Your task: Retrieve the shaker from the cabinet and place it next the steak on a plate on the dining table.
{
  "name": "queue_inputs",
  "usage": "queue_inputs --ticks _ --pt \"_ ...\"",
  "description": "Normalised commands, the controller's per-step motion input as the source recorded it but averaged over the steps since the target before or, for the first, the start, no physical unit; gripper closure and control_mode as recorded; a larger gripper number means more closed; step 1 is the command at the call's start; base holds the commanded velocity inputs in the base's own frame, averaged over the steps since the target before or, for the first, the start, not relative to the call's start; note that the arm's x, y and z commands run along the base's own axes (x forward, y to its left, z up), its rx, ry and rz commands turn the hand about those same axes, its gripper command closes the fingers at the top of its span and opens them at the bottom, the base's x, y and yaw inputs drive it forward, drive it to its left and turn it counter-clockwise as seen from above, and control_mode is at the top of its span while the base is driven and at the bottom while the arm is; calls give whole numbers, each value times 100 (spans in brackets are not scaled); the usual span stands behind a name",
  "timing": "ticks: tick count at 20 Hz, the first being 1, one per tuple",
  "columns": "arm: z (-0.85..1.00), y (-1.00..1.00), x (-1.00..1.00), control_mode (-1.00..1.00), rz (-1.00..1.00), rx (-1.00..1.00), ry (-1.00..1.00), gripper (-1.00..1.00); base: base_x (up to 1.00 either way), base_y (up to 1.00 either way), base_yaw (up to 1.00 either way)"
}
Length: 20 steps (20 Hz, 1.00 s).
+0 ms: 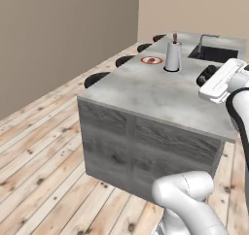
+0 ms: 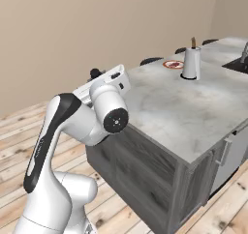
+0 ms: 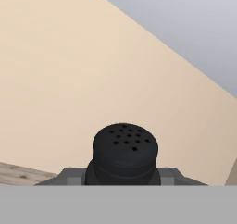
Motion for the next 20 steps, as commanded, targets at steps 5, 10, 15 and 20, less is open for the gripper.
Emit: queue_inputs --ticks 5,10,15,20 --pt "0 0 0 100 0 0 0 100 100 100 8" --pt "0 0 0 100 0 0 0 100 100 100 -1" --pt "0 0 0 100 0 0 0 100 100 100 -6" --pt "0 0 0 100 0 0 0 100 100 100 -8"
